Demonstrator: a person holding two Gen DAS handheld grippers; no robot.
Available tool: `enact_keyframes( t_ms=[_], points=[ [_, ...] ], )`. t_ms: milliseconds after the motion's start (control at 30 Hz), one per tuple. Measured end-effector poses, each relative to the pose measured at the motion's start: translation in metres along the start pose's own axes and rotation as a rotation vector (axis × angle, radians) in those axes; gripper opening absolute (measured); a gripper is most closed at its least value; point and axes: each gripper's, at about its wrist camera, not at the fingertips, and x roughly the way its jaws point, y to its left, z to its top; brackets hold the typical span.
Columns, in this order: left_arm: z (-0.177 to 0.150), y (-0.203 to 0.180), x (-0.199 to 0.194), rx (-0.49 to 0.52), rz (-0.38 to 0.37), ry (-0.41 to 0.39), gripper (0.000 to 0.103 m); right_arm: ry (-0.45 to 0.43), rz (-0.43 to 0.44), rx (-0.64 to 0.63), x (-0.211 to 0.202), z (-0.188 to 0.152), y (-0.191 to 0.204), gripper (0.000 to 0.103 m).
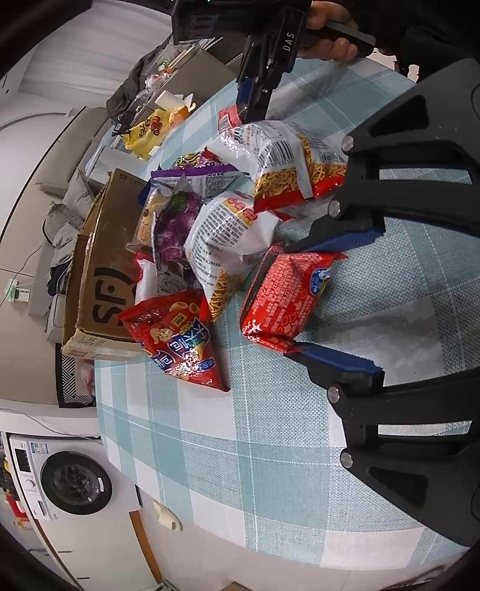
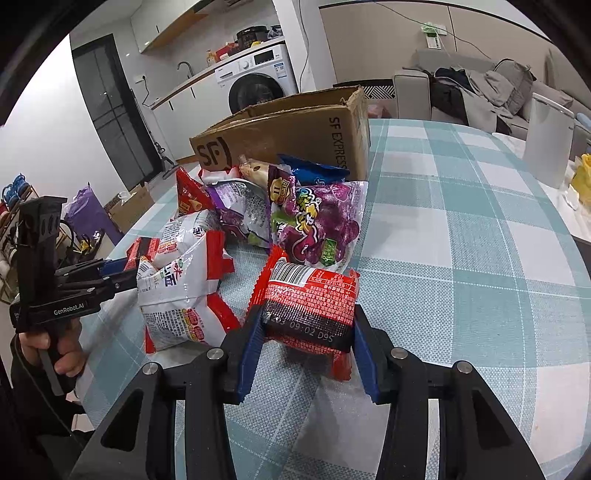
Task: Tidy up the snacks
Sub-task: 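Lift both red packs and carry them toward the cardboard box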
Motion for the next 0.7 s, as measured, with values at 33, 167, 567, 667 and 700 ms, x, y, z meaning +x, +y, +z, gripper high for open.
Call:
enact_keyframes(
  t_ms=[33,167,567,667,700],
  points=[
    [0.0,0.0,0.001,0.003,-0.002,0.003,0.043,0.003,0.001,-0.001,0.001,0.0,0.0,0.046],
    [0.0,-0.004,0.007,0.017,0.041,0.033,0.056,0.005,0.005,-0.005,0.001,0.001,0.002,0.046],
    [0.008,-0.008,0.02,0.057,0.054,0.036,0.053,0.007,0.012,-0.01,0.001,0.0,0.003,0.046],
    [0.007,-0.01,0.02,0.066,0.038,0.045,0.044,0.004,0.014,-0.011,-0.001,0.001,0.003,0.046],
    [0.007,-0.01,0.018,0.065,0.033,0.042,0.043,0.002,0.015,-0.011,-0.001,0.001,0.003,0.046]
  ],
)
